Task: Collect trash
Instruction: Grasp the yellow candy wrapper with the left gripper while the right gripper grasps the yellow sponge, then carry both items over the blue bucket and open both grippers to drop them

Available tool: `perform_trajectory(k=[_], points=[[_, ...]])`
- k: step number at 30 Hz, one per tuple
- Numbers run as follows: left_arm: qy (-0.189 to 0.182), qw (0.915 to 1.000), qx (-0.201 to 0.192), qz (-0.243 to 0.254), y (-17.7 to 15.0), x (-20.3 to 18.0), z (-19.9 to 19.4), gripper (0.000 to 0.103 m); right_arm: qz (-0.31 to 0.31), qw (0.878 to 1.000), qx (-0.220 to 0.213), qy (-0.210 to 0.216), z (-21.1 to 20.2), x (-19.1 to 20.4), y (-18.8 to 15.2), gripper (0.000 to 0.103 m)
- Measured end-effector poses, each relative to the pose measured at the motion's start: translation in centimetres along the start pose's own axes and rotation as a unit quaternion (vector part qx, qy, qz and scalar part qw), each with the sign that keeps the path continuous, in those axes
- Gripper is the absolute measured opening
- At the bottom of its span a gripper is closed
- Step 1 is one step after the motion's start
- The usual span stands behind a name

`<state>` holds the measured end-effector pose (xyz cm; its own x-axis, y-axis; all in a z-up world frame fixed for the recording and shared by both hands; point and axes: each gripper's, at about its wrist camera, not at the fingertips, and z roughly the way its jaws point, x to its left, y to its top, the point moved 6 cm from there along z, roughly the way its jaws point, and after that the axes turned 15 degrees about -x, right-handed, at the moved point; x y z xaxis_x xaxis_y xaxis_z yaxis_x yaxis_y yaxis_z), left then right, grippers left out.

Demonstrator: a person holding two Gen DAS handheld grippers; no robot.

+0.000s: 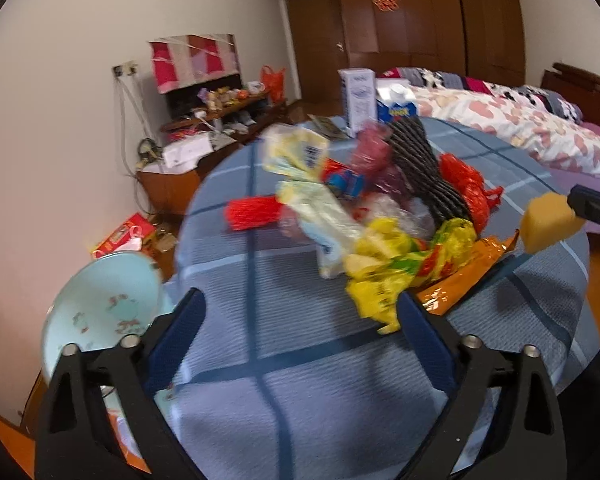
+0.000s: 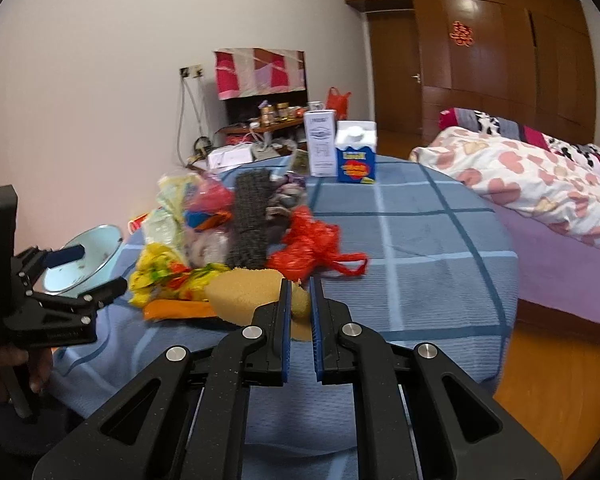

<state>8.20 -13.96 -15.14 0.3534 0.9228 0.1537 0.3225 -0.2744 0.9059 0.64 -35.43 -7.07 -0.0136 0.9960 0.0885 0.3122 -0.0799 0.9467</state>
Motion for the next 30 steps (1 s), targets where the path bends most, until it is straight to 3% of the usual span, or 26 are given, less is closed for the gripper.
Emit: perform_trajectory(k=[4, 6, 7, 8, 20, 30], points=[[-0.030, 0.9994, 0.014, 0.005, -0.1, -1.8, 1.6, 0.065, 0.002, 1.000, 0.001, 0.001, 0.3, -0.2, -0.3, 0.010], [-0.058, 0.9981, 0.021, 0.006, -0.2, -2.6, 2.0, 0.026, 0.001, 1.000, 0.000, 0.001, 0.4, -0.3, -0.2, 0.010], [-0.067, 0.9974, 0.023, 0.005, -0.3, -2.9, 2.0, 0.025, 0.002, 1.000, -0.002, 0.001, 0.3, -0.4, -0.1, 0.010], [-0.068, 0.9975, 0.020, 0.007, -0.2, -2.9, 1.9, 0.016, 0.001, 1.000, -0.004, 0.001, 0.2, -0.2, -0.1, 0.010], [-0.051, 0.9981, -0.034, -0.009, 2.9, 0.6, -2.7, 0.015, -0.013, 1.000, -0.020, 0.012, 0.6, 1.6, 1.8, 0.010], [0.023, 0.9988, -0.034, -0.025, 2.6, 6.7, -4.0, 0.015, -0.028, 0.998, -0.029, 0.050, 2.6, 5.8, 3.7, 0.010]])
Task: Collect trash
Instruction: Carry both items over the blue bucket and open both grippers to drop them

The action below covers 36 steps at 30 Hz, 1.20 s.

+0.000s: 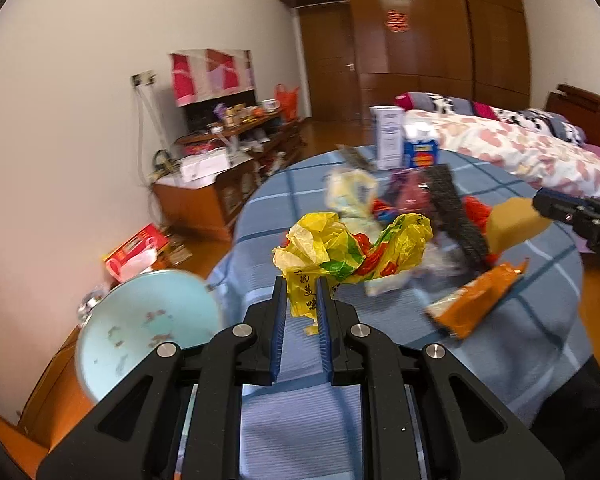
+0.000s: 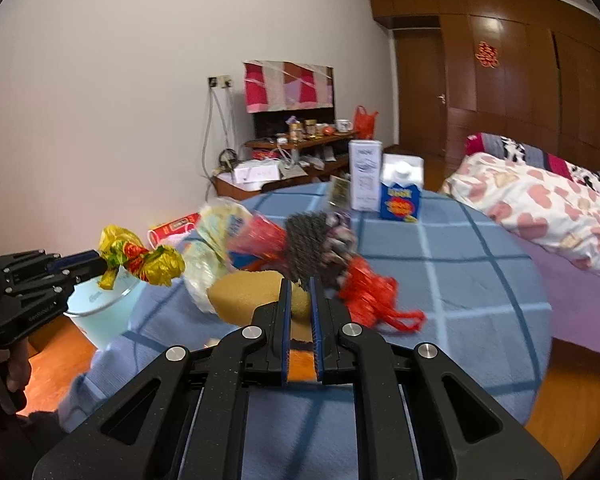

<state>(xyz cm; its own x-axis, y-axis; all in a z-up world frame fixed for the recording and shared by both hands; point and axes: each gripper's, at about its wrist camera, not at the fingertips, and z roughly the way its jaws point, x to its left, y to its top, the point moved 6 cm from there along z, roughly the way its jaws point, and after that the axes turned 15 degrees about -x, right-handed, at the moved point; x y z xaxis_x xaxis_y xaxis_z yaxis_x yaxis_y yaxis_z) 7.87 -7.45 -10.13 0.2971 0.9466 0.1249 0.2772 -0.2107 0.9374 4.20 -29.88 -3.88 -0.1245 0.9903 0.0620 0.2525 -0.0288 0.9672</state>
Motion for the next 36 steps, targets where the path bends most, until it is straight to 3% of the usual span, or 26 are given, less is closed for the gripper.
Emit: perform_trajectory(k=[14, 36], points=[[0.076, 0.9967, 0.014, -0.026, -1.4, 7.4, -0.5, 0.015, -0.017, 0.998, -0.002, 0.063, 5.4, 6.8, 1.8, 0.010], [0.168, 0.9841, 0.040, -0.041, -4.0, 15.4, -0.4, 0.015, -0.049, 0.992, 0.019, 0.118, 11.6, 14.1, 1.6, 0.010]])
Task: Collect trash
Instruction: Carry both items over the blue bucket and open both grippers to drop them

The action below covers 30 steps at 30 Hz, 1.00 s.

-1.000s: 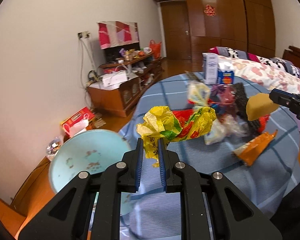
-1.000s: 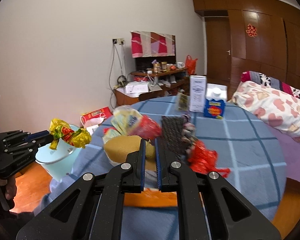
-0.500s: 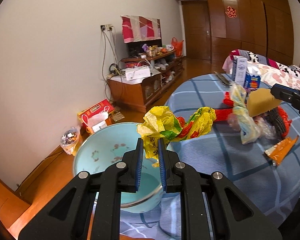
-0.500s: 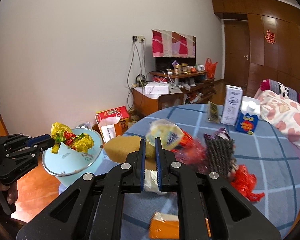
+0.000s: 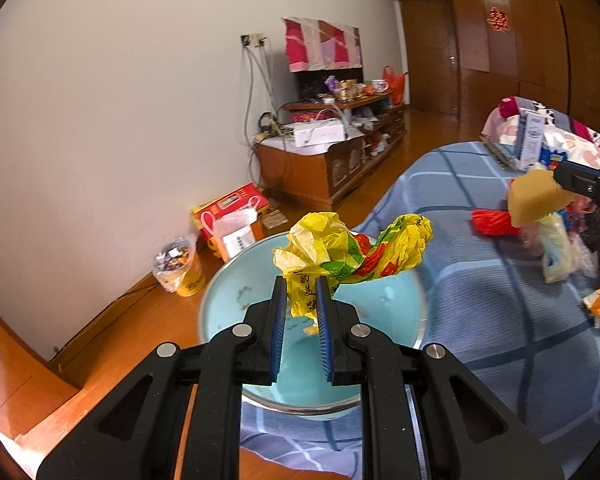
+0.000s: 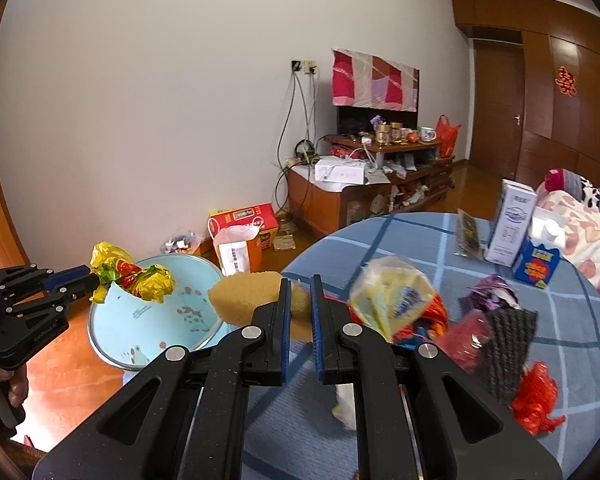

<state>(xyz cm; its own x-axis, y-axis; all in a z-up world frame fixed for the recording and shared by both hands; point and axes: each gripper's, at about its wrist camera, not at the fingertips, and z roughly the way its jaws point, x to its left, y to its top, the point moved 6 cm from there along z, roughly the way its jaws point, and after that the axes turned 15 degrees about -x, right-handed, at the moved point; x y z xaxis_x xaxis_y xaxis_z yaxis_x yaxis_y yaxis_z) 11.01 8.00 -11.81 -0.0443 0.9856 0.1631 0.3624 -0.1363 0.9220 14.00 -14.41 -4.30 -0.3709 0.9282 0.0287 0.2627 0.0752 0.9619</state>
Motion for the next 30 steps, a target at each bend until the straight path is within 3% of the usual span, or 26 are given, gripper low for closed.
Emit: perform_trajectory(k=[15, 30], points=[[0.045, 0.9983, 0.034, 0.008, -2.0, 3.3, 1.9, 0.015, -0.022, 0.999, 0.025, 0.036, 4.6, 4.1, -0.7, 0.010], [0.071, 0.9964, 0.044, -0.010, -2.3, 5.8, 2.4, 0.015, -0.040, 0.996, 0.045, 0.059, 8.0, 6.6, -1.6, 0.010]])
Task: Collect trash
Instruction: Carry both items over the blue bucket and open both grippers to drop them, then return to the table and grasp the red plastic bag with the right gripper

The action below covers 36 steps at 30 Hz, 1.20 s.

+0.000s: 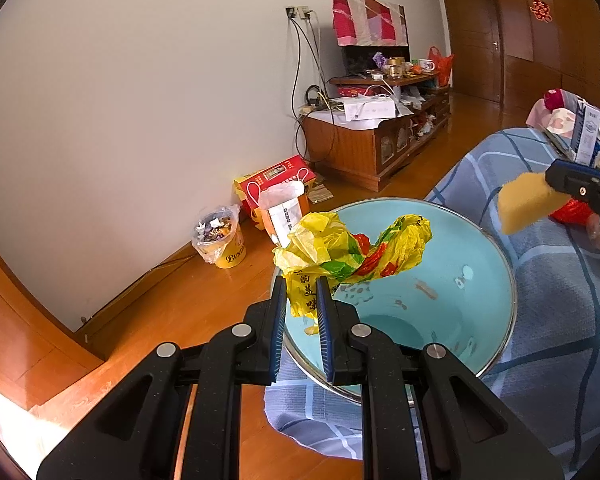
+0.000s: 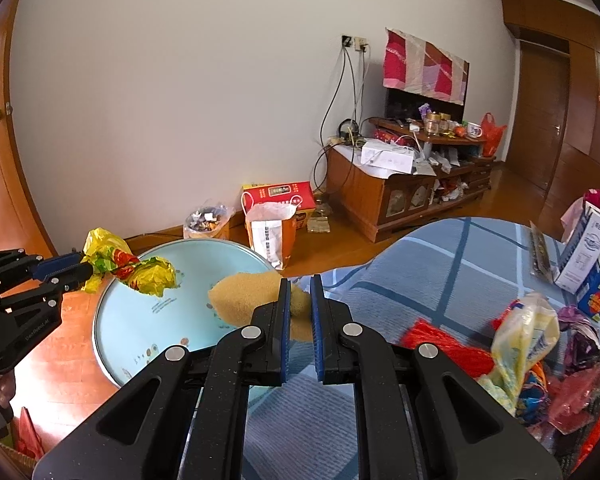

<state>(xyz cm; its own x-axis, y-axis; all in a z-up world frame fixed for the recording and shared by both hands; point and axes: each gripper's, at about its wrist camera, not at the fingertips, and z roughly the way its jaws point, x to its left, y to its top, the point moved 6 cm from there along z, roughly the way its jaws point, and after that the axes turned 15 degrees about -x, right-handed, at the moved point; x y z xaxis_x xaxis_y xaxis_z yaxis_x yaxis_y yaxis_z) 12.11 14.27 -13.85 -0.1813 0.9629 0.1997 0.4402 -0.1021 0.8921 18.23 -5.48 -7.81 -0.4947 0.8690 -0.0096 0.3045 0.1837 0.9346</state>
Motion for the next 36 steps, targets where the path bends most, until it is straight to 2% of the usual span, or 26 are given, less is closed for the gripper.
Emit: perform_trajectory(k=[20, 25, 26, 27, 30, 33, 36], points=[[-0.004, 1.0000, 0.002, -0.007, 0.0, 0.0, 0.0, 0.016, -0.012, 1.000, 0.012, 0.012, 1.3, 1.4, -0.5, 0.011], [-0.009, 0.9999, 0.002, -0.010, 0.0, -0.3, 0.1, 0.019, -0.012, 0.999, 0.023, 0.019, 1.7, 1.8, -0.7, 0.014], [-0.012, 0.9999, 0.002, -0.012, 0.0, -0.2, 0.0, 0.021, -0.011, 0.999, 0.026, 0.024, 1.8, 1.9, -0.8, 0.018], [-0.014, 0.9998, 0.001, -0.014, 0.0, -0.4, 0.0, 0.030, -0.011, 0.999, 0.027, 0.025, 1.9, 2.0, -0.9, 0.027], [-0.017, 0.9998, 0.000, -0.011, 0.0, -0.9, -0.2, 0.047, -0.009, 0.999, 0.030, 0.025, 1.9, 2.2, -1.3, 0.036], [-0.030, 0.9995, 0.004, -0.008, -0.3, -1.9, -0.3, 0.052, -0.006, 0.999, 0.033, 0.020, 1.8, 2.0, -1.5, 0.049], [-0.039, 0.9992, 0.008, -0.008, -0.6, -2.7, -0.4, 0.059, -0.002, 0.999, 0.036, 0.011, 1.3, 1.5, -1.6, 0.050]])
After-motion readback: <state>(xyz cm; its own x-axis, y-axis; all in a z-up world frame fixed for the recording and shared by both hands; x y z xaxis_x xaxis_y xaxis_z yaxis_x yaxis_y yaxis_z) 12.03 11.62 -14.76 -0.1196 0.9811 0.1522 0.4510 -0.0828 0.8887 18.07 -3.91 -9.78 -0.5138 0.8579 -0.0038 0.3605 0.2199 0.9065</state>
